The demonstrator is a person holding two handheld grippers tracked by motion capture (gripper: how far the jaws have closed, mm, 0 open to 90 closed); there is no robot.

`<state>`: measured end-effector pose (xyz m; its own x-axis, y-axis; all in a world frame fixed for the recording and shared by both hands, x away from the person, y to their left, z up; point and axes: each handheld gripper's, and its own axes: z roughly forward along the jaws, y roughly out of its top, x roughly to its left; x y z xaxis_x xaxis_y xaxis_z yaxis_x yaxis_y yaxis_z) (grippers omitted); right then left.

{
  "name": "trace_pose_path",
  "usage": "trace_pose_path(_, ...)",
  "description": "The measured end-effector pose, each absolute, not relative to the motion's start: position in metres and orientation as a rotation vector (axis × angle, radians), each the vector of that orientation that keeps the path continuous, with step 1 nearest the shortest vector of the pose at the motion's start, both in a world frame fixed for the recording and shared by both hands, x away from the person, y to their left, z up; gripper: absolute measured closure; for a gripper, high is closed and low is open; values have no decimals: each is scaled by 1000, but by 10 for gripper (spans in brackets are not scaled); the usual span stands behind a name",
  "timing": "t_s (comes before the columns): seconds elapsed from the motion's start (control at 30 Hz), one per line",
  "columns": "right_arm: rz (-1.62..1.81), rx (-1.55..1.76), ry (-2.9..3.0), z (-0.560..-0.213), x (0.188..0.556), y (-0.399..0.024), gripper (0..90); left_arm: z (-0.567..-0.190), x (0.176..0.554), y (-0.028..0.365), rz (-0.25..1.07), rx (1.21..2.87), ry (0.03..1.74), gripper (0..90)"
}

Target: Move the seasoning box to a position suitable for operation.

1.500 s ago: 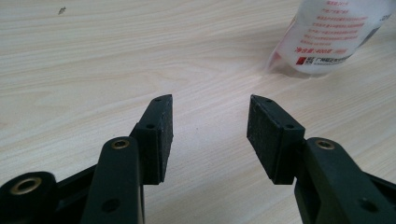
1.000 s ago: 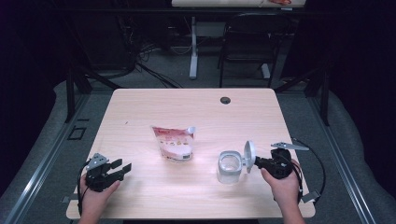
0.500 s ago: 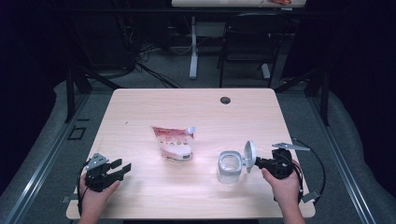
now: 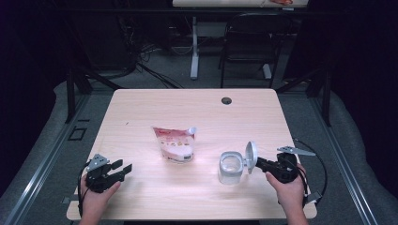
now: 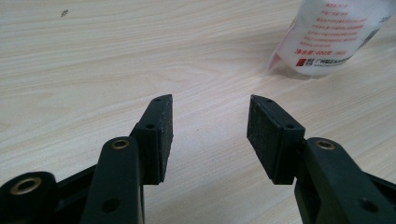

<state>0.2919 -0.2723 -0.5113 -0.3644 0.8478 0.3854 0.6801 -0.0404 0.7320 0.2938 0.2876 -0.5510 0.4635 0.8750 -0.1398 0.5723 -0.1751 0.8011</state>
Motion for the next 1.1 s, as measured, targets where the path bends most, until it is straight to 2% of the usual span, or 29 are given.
trace_pose_path(0.47, 1224, 1525, 2004, -529, 273, -276, 651, -551, 294, 287, 445, 1873, 1218, 511)
trace_pose_path(1.1, 1118, 1371, 2093, -535, 269, -255, 608, -551, 294, 287, 452, 1870, 1216, 511)
